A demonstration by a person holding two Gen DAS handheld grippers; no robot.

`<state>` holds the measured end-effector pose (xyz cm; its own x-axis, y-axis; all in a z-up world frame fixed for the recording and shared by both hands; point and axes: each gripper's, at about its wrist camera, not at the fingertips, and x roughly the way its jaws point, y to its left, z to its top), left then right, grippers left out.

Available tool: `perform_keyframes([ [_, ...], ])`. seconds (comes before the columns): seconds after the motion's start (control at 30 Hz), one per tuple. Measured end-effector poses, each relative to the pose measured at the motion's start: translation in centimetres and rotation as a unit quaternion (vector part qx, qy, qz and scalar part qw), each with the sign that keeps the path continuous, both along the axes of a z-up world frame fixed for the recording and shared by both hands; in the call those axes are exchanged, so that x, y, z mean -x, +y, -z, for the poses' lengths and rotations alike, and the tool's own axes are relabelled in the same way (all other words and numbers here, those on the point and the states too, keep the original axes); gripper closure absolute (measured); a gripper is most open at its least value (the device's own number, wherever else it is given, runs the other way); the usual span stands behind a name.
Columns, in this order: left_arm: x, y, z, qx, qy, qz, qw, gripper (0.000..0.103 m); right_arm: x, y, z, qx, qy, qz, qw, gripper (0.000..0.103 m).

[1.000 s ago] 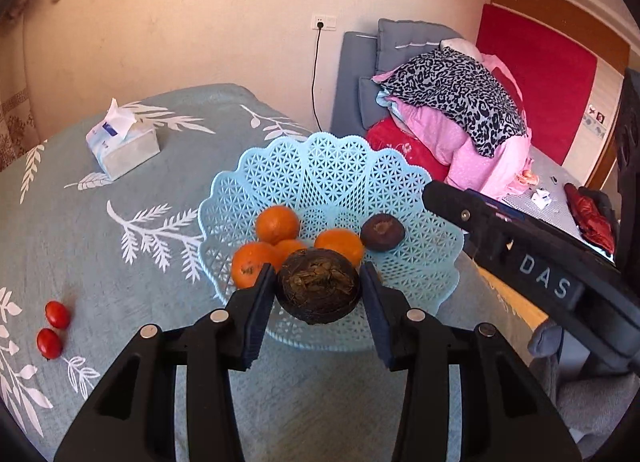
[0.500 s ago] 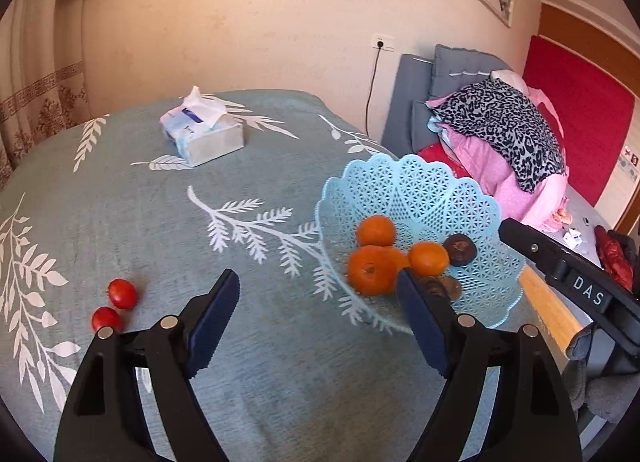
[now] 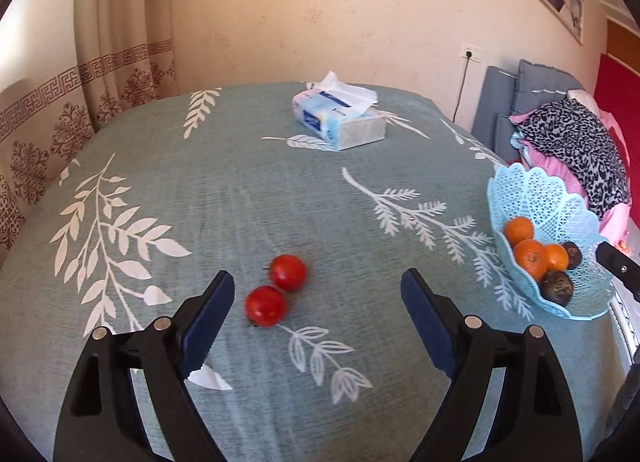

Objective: Organize fruits
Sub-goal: 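Grasp a red tomato with the left gripper while the right gripper grasps the other tomato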

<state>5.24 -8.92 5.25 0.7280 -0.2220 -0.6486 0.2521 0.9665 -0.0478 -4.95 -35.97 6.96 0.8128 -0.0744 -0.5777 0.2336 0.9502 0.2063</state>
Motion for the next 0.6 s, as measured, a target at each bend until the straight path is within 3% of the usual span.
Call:
perform_keyframes([
  [0.17,-1.8,2.3,1.6,-0.005,0.036,-0.032,0.9988,0.020,-0.4,1.9,-0.2,0.000,0.004,-0.035,0.999,0.062],
  [0.4,-3.4,2.8,4.0,0.007,0.091,-0.023,0.9956,0.054,-0.8,4.4,-0.3,0.011,0.006,-0.068,0.998,0.059],
  [0.6,-3.0,3.0,4.0,0.014,0.085,-0.021,0.9961,0.074,-2.1,7.0,0.5,0.017,0.022,-0.103,0.994,0.058],
])
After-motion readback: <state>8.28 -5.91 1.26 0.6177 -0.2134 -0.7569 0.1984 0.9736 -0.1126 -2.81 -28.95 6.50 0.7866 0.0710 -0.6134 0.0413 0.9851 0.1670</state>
